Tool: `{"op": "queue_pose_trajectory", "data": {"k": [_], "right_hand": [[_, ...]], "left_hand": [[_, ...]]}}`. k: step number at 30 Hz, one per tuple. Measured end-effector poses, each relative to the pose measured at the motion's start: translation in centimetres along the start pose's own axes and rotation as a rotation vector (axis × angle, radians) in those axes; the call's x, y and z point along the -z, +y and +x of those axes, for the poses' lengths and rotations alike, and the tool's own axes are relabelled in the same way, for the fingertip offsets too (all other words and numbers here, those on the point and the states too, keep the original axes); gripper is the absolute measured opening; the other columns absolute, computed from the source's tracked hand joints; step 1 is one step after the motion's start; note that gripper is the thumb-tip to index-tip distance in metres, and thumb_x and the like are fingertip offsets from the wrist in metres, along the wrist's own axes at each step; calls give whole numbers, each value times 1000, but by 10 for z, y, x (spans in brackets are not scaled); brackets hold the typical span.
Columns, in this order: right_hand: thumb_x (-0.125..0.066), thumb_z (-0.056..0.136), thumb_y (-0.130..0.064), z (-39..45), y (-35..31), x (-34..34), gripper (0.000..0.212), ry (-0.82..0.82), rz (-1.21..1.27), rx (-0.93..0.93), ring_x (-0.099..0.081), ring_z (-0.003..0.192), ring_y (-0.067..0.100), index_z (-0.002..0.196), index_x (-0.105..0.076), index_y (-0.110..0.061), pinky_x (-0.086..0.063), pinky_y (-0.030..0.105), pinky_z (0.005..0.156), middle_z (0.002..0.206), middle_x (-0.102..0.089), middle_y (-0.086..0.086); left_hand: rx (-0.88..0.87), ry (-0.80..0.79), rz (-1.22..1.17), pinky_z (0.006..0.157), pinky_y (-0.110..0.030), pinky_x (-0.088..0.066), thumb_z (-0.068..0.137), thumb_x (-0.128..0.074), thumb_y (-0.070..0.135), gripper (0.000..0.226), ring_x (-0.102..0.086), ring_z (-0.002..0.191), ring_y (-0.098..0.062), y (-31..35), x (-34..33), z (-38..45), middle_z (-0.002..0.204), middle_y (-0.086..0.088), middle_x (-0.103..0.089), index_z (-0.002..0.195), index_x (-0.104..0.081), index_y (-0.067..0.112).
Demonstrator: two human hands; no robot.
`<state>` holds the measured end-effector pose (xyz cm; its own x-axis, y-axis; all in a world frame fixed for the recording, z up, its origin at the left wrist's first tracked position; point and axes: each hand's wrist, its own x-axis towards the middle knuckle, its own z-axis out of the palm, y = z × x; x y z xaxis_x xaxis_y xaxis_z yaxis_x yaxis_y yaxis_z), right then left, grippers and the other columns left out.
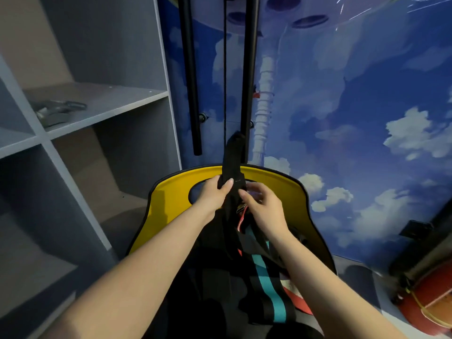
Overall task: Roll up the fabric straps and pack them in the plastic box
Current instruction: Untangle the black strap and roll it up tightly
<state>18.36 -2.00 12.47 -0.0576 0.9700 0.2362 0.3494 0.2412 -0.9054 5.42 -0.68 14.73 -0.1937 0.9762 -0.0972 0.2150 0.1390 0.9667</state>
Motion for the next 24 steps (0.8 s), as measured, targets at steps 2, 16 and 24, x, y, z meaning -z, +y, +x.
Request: {"op": "queue_pose_trajectory", "data": {"k": [2, 16, 24], "right_hand": [[-60, 90, -31, 11, 7, -4, 36, -28, 27, -34, -52, 99, 2, 122, -57, -17, -37, 3, 70, 110, -57, -11], [-70, 82, -23, 68, 94, -89, 10, -83, -46, -425, -63, 91, 20, 87, -66, -16, -52, 37, 87, 89, -66, 4], [-71, 81, -24, 100, 143, -127, 27, -60, -130, -636, -63, 100, 30, 106, -69, -13, -52, 45, 90, 107, -67, 12]], "left_hand": [[93, -47, -90, 97, -49, -47, 97, -50, 24, 28, -57, 114, -27, -8, 3, 5, 121, -8, -62, 123, -55, 16], [501, -3, -317, 101, -40, -43, 89, -63, 26, 65, -49, 126, -28, -113, 15, 44, 137, -12, -51, 143, -33, 7], [576, 54, -223, 94, -37, -49, 92, -58, 17, 49, -54, 118, -26, -176, 2, 68, 133, -7, -53, 138, -42, 14]]}}
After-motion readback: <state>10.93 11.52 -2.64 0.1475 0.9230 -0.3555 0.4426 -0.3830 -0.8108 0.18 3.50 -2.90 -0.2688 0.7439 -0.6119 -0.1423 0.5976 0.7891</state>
